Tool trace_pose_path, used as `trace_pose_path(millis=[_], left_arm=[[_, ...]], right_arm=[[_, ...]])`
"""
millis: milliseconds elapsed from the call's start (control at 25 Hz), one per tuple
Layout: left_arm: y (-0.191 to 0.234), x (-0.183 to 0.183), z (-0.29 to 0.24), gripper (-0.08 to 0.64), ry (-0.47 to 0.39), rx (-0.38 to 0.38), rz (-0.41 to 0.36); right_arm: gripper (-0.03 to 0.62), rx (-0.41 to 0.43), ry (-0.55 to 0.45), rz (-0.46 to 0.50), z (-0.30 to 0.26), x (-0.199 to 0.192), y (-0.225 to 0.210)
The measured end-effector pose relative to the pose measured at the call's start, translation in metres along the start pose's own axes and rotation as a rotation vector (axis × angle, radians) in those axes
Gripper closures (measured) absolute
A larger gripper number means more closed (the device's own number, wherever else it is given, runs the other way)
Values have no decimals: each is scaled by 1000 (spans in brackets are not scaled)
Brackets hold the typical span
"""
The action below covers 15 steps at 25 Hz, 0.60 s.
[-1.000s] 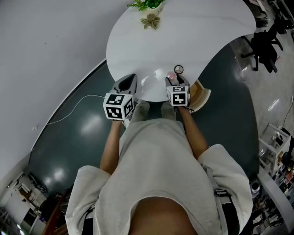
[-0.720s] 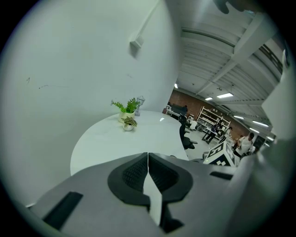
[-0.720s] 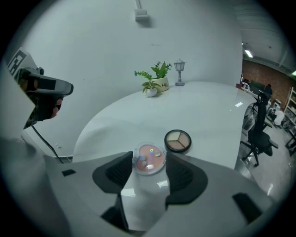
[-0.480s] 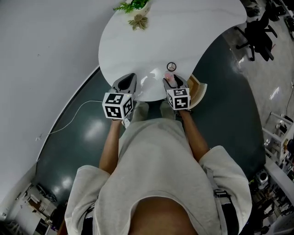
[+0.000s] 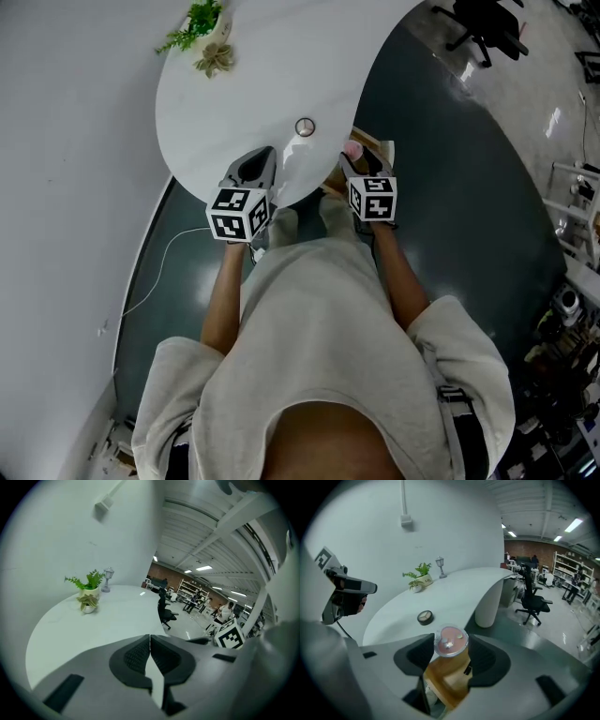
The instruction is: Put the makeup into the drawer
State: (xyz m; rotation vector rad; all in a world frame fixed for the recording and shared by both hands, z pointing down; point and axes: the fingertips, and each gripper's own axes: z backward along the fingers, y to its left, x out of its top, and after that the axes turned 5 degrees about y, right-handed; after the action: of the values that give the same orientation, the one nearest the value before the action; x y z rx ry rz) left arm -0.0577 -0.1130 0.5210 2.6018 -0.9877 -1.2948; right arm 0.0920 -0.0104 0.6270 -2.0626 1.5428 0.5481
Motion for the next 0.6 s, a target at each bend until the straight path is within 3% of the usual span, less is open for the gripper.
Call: trace_pose_path(millis=[240, 600], left_arm=[[-25, 8, -27, 549, 44, -58, -52], [-24, 2, -39, 548, 99, -61, -68]], right_arm=[[368, -33, 24, -139, 1, -23, -33], [368, -37, 152, -269, -62, -65, -51]])
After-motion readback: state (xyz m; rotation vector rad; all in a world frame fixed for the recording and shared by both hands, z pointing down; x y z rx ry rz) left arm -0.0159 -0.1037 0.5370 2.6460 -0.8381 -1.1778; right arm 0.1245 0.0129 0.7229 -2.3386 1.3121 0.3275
